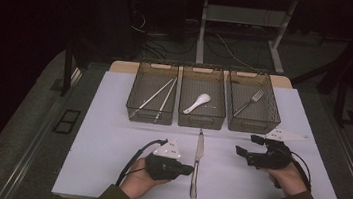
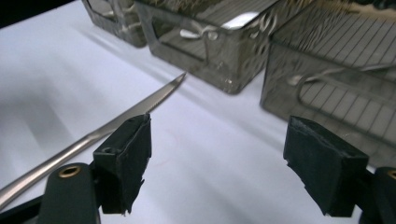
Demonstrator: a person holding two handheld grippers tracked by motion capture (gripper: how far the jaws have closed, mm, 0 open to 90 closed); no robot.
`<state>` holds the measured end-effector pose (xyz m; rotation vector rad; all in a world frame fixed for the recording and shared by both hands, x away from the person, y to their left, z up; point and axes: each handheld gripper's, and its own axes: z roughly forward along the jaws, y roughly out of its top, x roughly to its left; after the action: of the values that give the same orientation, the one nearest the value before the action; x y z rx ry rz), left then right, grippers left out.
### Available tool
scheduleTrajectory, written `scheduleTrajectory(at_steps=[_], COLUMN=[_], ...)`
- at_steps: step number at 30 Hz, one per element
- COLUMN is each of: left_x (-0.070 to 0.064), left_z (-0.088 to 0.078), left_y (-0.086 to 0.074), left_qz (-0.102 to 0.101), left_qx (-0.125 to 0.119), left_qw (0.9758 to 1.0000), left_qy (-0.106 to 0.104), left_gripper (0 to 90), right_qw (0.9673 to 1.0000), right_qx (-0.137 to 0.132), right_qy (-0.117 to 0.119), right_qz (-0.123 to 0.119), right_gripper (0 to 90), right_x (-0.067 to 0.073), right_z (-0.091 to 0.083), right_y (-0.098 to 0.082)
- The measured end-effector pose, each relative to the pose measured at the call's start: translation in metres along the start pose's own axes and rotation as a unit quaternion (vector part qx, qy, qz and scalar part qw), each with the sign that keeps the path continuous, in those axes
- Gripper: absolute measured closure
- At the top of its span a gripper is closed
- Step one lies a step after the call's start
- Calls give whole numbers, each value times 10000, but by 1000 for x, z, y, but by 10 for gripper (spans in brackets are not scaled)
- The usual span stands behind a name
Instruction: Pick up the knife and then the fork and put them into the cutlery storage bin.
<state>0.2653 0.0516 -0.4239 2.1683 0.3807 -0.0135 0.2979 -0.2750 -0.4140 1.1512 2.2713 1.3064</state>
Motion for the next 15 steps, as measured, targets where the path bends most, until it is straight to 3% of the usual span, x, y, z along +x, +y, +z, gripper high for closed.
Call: scheduleTrajectory(at_steps=[8,12,15], left_x=[-14,-16,-15], left_z=[35,40,37], left_y=[2,-2,-3], left_qz=[251,358,295], left_qx=[469,761,814], left_qw=[9985,9965,9962], left_qy=[-113,4,9], left_gripper=[888,889,890], right_qw=[10000,10000,10000], right_qx=[55,55,36], right_qy=[52,28,23], right_qz=[-43,-25,-22], right_gripper=[220,220,220], right_x=[4,3,3], right_z=[1,1,1], right_y=[-6,-7,-7])
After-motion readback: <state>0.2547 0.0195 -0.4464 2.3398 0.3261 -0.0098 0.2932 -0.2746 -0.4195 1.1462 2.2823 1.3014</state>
